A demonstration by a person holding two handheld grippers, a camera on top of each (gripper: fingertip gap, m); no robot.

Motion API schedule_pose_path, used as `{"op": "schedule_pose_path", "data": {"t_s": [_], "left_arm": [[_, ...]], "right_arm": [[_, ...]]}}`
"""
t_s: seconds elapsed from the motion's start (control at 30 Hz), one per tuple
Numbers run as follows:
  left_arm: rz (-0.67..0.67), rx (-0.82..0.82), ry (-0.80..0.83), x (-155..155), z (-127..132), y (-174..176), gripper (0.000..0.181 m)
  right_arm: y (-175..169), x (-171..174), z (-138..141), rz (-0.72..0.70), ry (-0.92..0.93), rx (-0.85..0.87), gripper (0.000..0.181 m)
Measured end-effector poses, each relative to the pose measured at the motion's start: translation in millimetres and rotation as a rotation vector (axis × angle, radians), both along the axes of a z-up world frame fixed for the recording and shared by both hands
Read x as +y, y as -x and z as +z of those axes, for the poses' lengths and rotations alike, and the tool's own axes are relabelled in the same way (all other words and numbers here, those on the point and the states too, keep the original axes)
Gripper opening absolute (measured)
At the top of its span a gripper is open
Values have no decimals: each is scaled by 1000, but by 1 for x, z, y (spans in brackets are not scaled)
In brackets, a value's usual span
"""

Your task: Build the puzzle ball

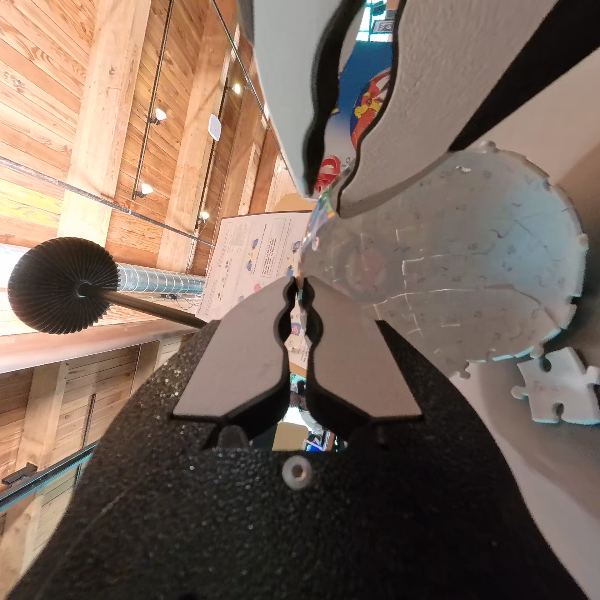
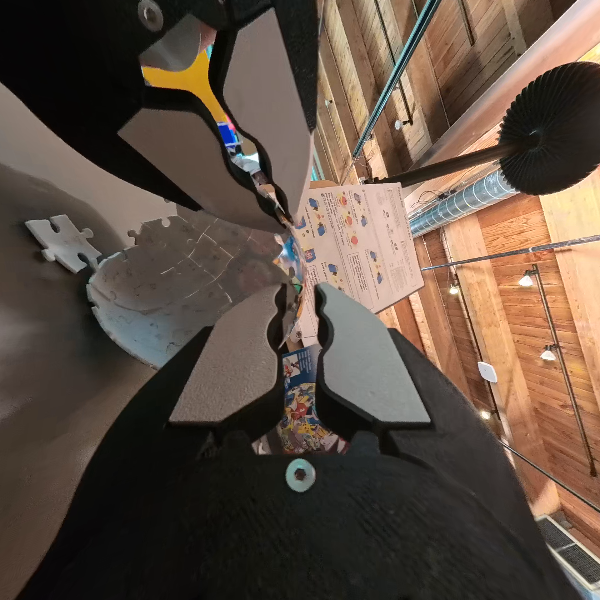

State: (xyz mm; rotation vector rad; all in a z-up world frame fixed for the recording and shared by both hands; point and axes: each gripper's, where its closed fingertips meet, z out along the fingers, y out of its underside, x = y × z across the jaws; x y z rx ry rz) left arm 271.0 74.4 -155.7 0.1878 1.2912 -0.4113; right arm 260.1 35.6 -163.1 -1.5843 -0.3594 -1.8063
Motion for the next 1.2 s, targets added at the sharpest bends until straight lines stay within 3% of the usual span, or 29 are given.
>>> {"op": "schedule_pose_path", "data": {"t_s": [0.27, 0.6, 0.7, 0.87, 1.03, 1.2], "left_arm": [[6, -8, -1, 1, 0, 0, 3], [6, 183, 153, 23, -12, 15, 32], [-16, 355, 243, 33, -30, 29, 31], [-66, 889, 396, 27, -82, 48, 28], [-15, 1214, 664, 16, -91, 40, 33], [118, 1419, 722, 14, -115, 37, 40]], "right_arm": [[-3, -1, 1, -43, 45, -58, 6], [0, 1, 8, -45, 41, -100, 2], [3, 4, 8, -44, 60, -122, 2], [8, 8, 9, -31, 74, -142, 2], [13, 11, 9, -24, 86, -156, 2], [16, 11, 7, -23, 80, -142, 3]]}}
